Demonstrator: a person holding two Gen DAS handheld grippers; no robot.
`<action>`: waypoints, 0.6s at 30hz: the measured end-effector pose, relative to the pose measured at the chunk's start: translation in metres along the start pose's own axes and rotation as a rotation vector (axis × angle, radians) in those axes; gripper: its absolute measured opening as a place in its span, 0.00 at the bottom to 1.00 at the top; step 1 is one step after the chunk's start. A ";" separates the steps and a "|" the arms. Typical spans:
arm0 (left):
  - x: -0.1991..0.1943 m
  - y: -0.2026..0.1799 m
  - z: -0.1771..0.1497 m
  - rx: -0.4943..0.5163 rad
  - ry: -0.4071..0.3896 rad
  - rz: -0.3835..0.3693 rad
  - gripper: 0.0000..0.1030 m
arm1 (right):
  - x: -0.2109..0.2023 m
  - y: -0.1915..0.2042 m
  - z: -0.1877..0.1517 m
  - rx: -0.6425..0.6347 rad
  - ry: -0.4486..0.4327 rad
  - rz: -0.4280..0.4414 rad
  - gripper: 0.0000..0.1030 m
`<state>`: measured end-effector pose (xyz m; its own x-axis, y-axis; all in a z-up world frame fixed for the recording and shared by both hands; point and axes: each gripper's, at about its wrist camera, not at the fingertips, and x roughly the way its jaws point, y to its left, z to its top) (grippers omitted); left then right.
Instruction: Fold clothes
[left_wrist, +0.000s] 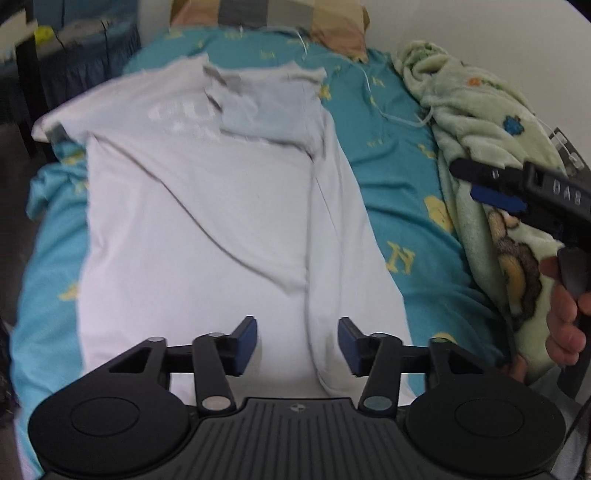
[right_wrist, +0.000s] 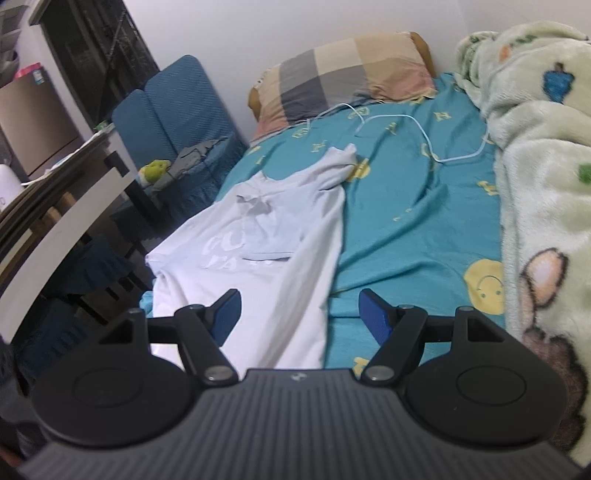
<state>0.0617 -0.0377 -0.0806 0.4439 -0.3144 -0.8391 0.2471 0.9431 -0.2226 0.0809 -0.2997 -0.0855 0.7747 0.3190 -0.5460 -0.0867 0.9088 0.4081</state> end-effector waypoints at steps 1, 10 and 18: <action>-0.006 0.002 0.004 0.007 -0.021 0.016 0.60 | 0.000 0.002 0.000 -0.005 -0.004 0.001 0.70; -0.026 0.057 0.056 -0.146 -0.251 0.007 0.78 | 0.000 0.017 -0.004 -0.052 -0.041 0.010 0.70; 0.003 0.180 0.109 -0.507 -0.406 0.032 0.79 | 0.002 0.029 -0.007 -0.084 -0.066 0.021 0.71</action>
<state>0.2016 0.1196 -0.0690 0.7593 -0.2077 -0.6167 -0.1648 0.8554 -0.4911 0.0753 -0.2712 -0.0799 0.8114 0.3225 -0.4874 -0.1536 0.9223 0.3546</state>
